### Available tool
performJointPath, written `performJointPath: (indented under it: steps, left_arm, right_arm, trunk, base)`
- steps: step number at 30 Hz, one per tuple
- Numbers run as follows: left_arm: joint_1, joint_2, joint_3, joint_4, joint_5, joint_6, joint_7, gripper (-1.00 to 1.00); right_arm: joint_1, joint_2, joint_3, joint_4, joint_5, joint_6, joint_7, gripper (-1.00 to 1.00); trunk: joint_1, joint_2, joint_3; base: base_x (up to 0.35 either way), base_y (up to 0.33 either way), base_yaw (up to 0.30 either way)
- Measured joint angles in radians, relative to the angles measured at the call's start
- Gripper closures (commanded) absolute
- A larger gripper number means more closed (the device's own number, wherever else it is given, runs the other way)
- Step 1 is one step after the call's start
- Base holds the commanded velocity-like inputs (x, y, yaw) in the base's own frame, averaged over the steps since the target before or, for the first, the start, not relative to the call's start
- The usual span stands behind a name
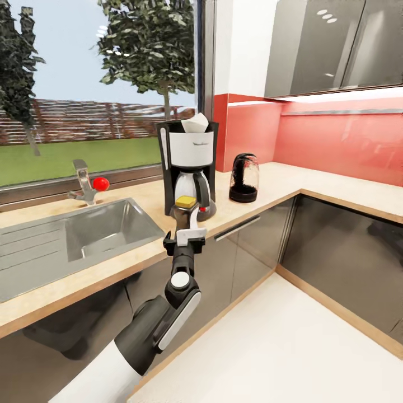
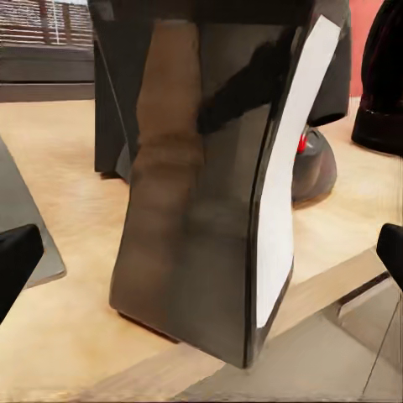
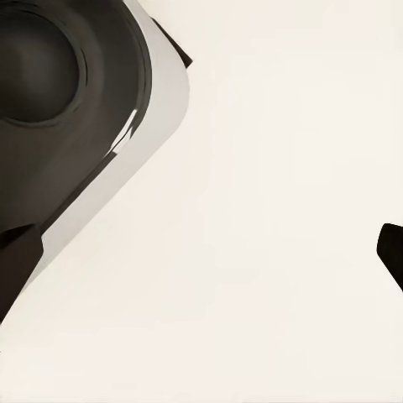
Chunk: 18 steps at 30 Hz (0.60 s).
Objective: Set up a coffee station on the kitchen countertop: keep the coffee maker on the countertop, move the bottle of coffee from the kitchen shelf to the counter next to the coffee maker, place a paper coffee filter on top of the coffee maker, put the saucer next to the coffee maker with the coffee cup on the saucer, and place the electric kettle next to the coffee maker.
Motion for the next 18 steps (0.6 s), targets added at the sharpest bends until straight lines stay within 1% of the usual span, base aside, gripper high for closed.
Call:
performJointPath:
  steps: [6,8,13,15,18]
  left_arm:
    - [0.0,-0.001,-0.003,0.0,0.001,0.0,-0.001,-1.0]
    - [0.0,-0.001,-0.003,0.0,0.001,0.0,-0.001,-1.0]
    - [0.0,-0.003,-0.012,-0.001,0.002,-0.001,-0.004,-1.0]
    - [0.0,-0.006,-0.029,-0.003,0.003,-0.001,-0.005,-1.0]
    - [0.0,-0.019,-0.069,-0.005,0.003,-0.001,-0.006,-1.0]
  right_arm:
    - [0.0,0.0,0.0,0.0,0.001,0.0,0.0,-1.0]
    - [0.0,0.0,0.0,0.0,0.001,0.0,0.0,-1.0]
    - [0.0,0.0,0.0,0.0,0.001,0.0,0.0,-1.0]
    - [0.0,0.0,0.0,0.0,0.001,0.0,0.0,-1.0]
    - [0.0,0.0,0.0,0.0,0.001,0.0,0.0,-1.0]
  trunk:
    - [0.0,0.0,0.0]
    - [0.0,0.0,0.0]
    - [0.0,0.0,0.0]
    - [0.0,0.0,0.0]
    - [0.0,0.0,0.0]
  base:
    - [-0.27,0.0,0.0]
    - [-0.111,0.0,0.0]
    - [-0.019,0.0,0.0]
    - [-0.004,0.0,0.0]
    - [-0.002,0.0,0.0]
